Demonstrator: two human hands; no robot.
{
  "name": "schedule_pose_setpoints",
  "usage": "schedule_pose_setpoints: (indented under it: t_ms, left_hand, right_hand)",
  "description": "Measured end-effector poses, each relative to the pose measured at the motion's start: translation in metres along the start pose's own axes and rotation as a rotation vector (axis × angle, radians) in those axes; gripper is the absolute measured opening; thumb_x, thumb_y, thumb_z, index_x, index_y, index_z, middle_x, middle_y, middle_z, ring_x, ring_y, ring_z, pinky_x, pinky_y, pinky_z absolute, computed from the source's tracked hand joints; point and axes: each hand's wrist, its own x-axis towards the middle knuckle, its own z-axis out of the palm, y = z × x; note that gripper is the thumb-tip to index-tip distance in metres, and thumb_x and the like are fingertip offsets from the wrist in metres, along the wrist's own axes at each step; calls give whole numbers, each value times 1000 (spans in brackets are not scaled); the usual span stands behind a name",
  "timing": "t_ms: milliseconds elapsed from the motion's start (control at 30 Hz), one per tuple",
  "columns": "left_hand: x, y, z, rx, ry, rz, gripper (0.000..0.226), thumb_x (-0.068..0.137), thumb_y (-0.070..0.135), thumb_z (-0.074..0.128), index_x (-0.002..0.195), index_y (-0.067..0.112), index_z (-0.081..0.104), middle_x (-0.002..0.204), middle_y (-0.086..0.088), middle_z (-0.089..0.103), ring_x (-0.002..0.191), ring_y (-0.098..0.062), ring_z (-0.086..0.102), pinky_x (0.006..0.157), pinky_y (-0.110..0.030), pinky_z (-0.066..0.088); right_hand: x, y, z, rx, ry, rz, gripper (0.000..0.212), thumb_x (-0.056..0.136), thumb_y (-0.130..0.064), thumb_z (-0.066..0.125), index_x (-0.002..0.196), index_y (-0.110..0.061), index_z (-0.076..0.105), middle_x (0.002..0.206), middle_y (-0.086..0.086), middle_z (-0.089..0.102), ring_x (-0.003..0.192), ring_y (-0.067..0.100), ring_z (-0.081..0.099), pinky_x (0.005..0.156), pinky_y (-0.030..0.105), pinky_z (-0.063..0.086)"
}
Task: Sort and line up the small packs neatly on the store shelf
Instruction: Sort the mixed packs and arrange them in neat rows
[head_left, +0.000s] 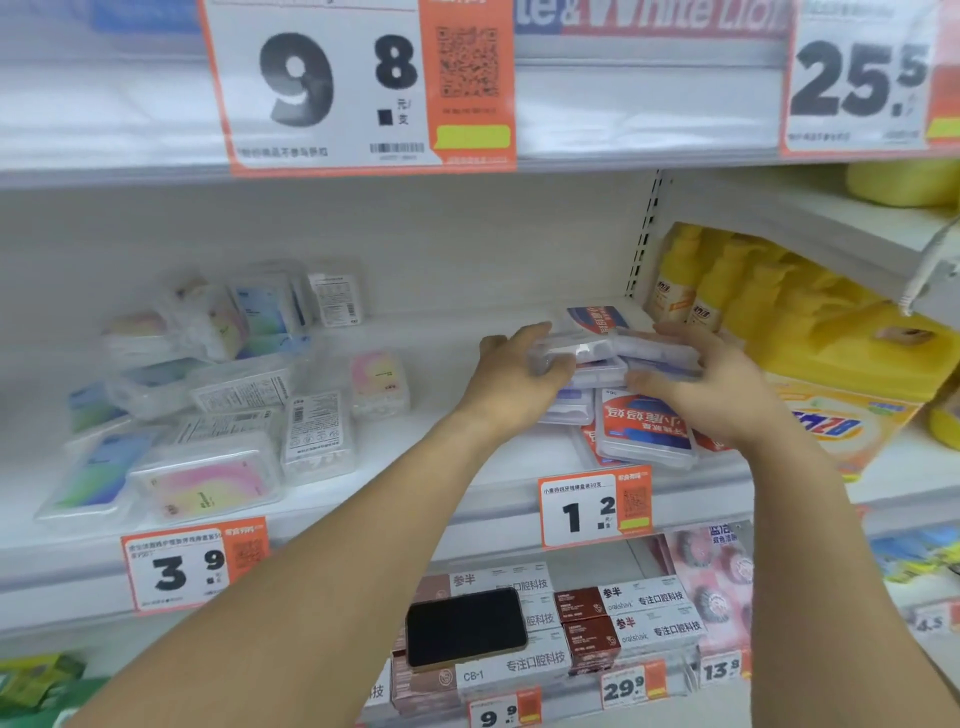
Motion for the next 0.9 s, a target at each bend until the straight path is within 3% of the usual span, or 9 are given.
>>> schedule_pose_setpoints:
  t_ms: [133, 300, 467, 567, 633, 700, 767, 833, 900]
  left_hand:
    - [3, -1, -7, 31, -3, -18, 49, 91, 41, 54, 139, 35, 43, 133, -7, 39, 86, -15, 54, 79, -19, 38]
    - [3, -7, -5, 60, -120, 2, 62, 93, 41, 51, 149, 36, 25, 146, -7, 37, 125, -21, 47, 89, -20, 35]
    - [-6, -3, -18, -17, -123, 19, 72, 93, 35, 56, 151, 40, 14, 153, 2, 34, 130, -19, 45, 89, -20, 36]
    - [-25, -2, -35, 138, -37, 117, 59, 92, 34, 56, 146, 29, 34, 139, -1, 45, 124, -18, 48, 88, -17, 33]
    - [-44, -5, -56, 253, 59, 249, 36, 91, 31, 58, 125, 23, 58, 126, -1, 55, 120, -15, 50, 91, -17, 34]
    - [-67, -11, -84, 361, 141, 327, 25, 88, 35, 58, 109, 23, 67, 117, 3, 60, 113, -13, 53, 94, -24, 39]
    - [-92, -18, -119, 456, 214, 348, 28, 87, 38, 55, 104, 22, 69, 110, 5, 64, 109, -14, 55, 94, -30, 42]
    - [-117, -32, -154, 593, 246, 322, 33, 85, 45, 53, 105, 23, 68, 108, 4, 66, 108, -18, 56, 94, -35, 43]
    - [-136, -55, -183, 736, 207, 185, 51, 79, 60, 48, 116, 28, 64, 119, 2, 61, 116, -23, 51, 99, -42, 42]
  right_hand:
    - [1, -3, 2, -3, 17, 10, 57, 85, -45, 69, 137, -30, 52, 142, 5, 53, 119, 27, 55, 78, 30, 43]
    - [8, -4, 6, -11, -20, 20, 66, 84, -54, 66, 143, -32, 45, 147, 4, 50, 119, 31, 58, 78, 34, 49]
    - [5, -4, 5, -47, 17, -11, 75, 80, -60, 67, 146, -34, 41, 149, 3, 48, 125, 32, 55, 79, 33, 47]
    - [-1, -16, 0, -60, 153, -85, 68, 81, -52, 71, 140, -28, 49, 141, 8, 52, 124, 31, 52, 87, 34, 43]
    - [-7, -32, 1, -48, 239, -143, 65, 79, -49, 73, 135, -25, 54, 132, 11, 54, 119, 29, 54, 88, 29, 39]
    - [-16, -58, 11, -3, 283, -246, 56, 77, -44, 72, 127, -23, 60, 126, 9, 56, 112, 24, 56, 89, 21, 39]
    - [-29, -90, 32, 62, 233, -371, 39, 82, -33, 72, 118, -21, 66, 120, 4, 61, 105, 15, 59, 91, 11, 39]
    - [-45, -120, 60, 62, 98, -507, 28, 84, -28, 71, 110, -19, 70, 113, 1, 65, 104, 13, 61, 91, 9, 38]
    - [-60, -142, 93, 8, -101, -624, 29, 85, -30, 70, 112, -18, 70, 114, 2, 66, 108, 17, 60, 93, 13, 38]
